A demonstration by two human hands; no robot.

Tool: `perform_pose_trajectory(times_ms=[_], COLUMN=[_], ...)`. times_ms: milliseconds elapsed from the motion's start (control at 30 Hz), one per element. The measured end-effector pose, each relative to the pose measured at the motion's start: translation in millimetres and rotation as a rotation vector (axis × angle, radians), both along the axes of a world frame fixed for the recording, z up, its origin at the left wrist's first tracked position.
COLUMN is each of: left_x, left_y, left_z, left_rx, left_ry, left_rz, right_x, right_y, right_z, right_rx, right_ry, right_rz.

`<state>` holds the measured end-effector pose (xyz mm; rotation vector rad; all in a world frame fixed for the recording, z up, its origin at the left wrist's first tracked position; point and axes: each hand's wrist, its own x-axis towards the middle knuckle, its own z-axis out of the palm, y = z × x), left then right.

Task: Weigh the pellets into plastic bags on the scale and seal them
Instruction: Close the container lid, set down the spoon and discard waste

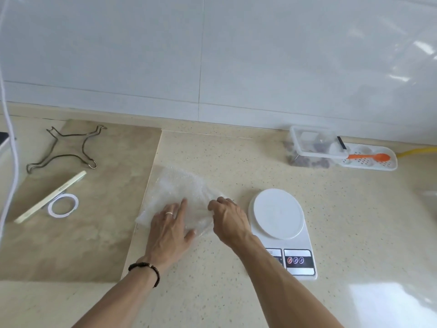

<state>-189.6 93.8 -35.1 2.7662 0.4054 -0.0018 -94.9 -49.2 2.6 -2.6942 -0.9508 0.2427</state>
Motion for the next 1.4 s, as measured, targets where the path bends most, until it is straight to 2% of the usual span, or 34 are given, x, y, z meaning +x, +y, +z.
perform_pose_trajectory(times_ms=[133, 333, 533, 700, 900, 1067, 1233, 1400], left_x=[13.6, 42.4, 50.7, 21.7, -71.6, -174.1, -284.3, -399.2], left_y=[-10.7, -76.8, -193.6, -329.0, -505.1, -629.7, -724.6, -788.6], left_z=[24.5, 75.5, 121.5, 152.3, 167.9, 173.0, 171.9, 152.5], left_rx=[-0.112, -0.287, -0.429, -0.54, -0.649, -0.66, -0.587, -0.373], left_ry=[-0.035, -0.171, -0.223, -0.145, 0.038, 0.216, 0.46, 0.632], left_rz=[0.013, -0.158, -0.363, -0.581, -0.809, -1.104, -1.416, -1.703], right_x=[2.1, -3.7, -44.7, -122.3, -272.7, -416.5, -555.3, -680.3], right_y=[-26.0, -104.7, -230.2, -362.3, -512.8, -598.2, -642.1, -638.8], right_z=[23.7, 72.1, 114.0, 131.3, 142.4, 144.0, 130.6, 107.4], right_rx=[0.196, 0.429, 0.571, 0.591, 0.646, 0.65, 0.673, 0.674], right_ry=[-0.02, -0.07, -0.16, -0.201, -0.256, -0.342, -0.395, -0.489], right_rz=[-0.073, -0.315, -0.654, -0.949, -1.315, -1.609, -1.993, -2.376])
